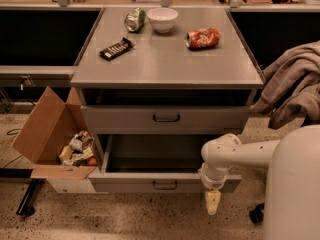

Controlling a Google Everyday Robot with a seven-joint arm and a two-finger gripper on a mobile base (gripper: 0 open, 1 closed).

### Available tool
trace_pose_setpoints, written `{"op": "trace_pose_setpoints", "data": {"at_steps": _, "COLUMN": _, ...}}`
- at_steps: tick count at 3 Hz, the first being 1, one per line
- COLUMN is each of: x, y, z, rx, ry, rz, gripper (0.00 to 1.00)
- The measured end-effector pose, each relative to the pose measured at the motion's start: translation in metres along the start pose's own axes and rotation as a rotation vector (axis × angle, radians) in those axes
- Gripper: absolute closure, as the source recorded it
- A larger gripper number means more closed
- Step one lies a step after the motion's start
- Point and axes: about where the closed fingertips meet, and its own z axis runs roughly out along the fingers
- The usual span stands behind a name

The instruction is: Open middle drawer

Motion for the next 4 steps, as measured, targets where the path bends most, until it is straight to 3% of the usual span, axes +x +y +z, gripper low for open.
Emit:
{"op": "trace_pose_setpoints", "data": {"at_steps": 1, "x": 0.004, "y": 0.011, "z": 0.003, "rx": -0.028, "ry": -0.005, "rz": -0.002, "gripper": 0.25}}
{"op": "trace_pose_setpoints", "data": {"at_steps": 2, "x": 0.008, "y": 0.017, "z": 0.002, "rx": -0.034, "ry": -0.01, "rz": -0.006, "gripper": 0.48}}
{"op": "trace_pose_setpoints", "data": {"at_steps": 3, "x": 0.009, "y": 0.018, "z": 0.001, "rx": -0.031, "ry": -0.01, "rz": -0.01, "gripper": 0.8}}
{"op": "trace_pose_setpoints", "data": {"at_steps": 4, "x": 0.011, "y": 0.022, "z": -0.001, "rx": -0.024, "ry": -0.014, "rz": -0.019, "gripper": 1.0}}
